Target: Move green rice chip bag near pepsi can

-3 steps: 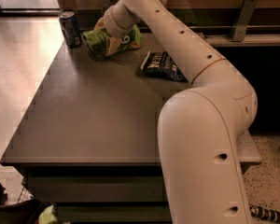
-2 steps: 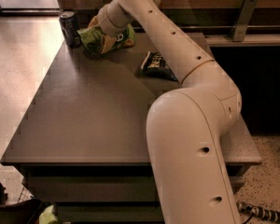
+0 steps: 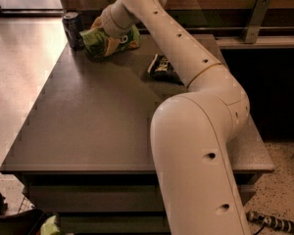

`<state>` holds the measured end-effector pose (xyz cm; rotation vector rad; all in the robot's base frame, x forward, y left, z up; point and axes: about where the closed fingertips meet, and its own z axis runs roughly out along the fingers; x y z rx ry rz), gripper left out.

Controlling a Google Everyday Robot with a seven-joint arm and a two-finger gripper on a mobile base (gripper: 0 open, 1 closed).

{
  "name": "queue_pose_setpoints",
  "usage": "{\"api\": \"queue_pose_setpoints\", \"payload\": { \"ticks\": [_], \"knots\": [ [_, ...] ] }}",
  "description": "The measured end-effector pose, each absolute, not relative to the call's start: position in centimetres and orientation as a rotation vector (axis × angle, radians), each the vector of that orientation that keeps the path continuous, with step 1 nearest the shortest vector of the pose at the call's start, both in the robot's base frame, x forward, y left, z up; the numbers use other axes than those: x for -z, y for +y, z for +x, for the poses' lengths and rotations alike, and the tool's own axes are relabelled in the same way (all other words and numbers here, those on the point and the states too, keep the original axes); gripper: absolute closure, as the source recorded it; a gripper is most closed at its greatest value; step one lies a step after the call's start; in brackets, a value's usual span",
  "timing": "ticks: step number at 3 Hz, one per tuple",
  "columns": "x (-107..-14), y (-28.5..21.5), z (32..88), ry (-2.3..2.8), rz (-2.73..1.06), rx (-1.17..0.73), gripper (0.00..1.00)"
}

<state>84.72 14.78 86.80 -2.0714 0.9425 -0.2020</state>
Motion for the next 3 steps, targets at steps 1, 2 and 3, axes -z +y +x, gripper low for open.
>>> {"api": "queue_pose_setpoints", "payload": {
  "ticks": [1, 2, 3],
  "knots": [
    [-86.42, 15.13, 84.68, 0.941, -2.076, 0.196, 0.38],
    [-85.94, 15.49, 84.64, 0.94, -2.081, 0.188, 0.07],
    [-86.38, 15.66, 84.62, 0.939, -2.084, 0.184, 0.0]
  ]
}}
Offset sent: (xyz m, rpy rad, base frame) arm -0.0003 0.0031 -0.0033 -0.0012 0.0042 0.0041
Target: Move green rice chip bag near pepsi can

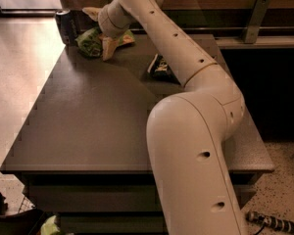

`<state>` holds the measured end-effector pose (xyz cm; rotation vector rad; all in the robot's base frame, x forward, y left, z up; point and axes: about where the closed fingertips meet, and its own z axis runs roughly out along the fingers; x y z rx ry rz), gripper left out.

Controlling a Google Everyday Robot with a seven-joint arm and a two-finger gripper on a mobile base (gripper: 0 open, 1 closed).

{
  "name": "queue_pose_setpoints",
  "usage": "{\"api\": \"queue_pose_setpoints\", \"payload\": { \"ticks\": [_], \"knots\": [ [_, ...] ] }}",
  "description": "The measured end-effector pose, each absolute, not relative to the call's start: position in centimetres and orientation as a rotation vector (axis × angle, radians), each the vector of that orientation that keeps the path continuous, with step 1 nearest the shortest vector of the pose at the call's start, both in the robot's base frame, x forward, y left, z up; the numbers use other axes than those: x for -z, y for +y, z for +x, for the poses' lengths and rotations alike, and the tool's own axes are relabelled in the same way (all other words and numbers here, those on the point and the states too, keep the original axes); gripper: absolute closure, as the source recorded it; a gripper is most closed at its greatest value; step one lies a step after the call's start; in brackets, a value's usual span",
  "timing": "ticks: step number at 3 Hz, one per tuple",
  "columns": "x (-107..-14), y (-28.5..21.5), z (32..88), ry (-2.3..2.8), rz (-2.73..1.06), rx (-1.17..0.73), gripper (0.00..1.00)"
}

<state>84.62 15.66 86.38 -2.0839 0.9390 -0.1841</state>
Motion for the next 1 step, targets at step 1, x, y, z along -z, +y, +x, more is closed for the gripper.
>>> {"api": "queue_pose_setpoints", "payload": {
  "ticks": [1],
  "knots": [
    [-86.38, 15.66, 84.62, 0.939, -2.084, 0.184, 0.0]
  ]
}}
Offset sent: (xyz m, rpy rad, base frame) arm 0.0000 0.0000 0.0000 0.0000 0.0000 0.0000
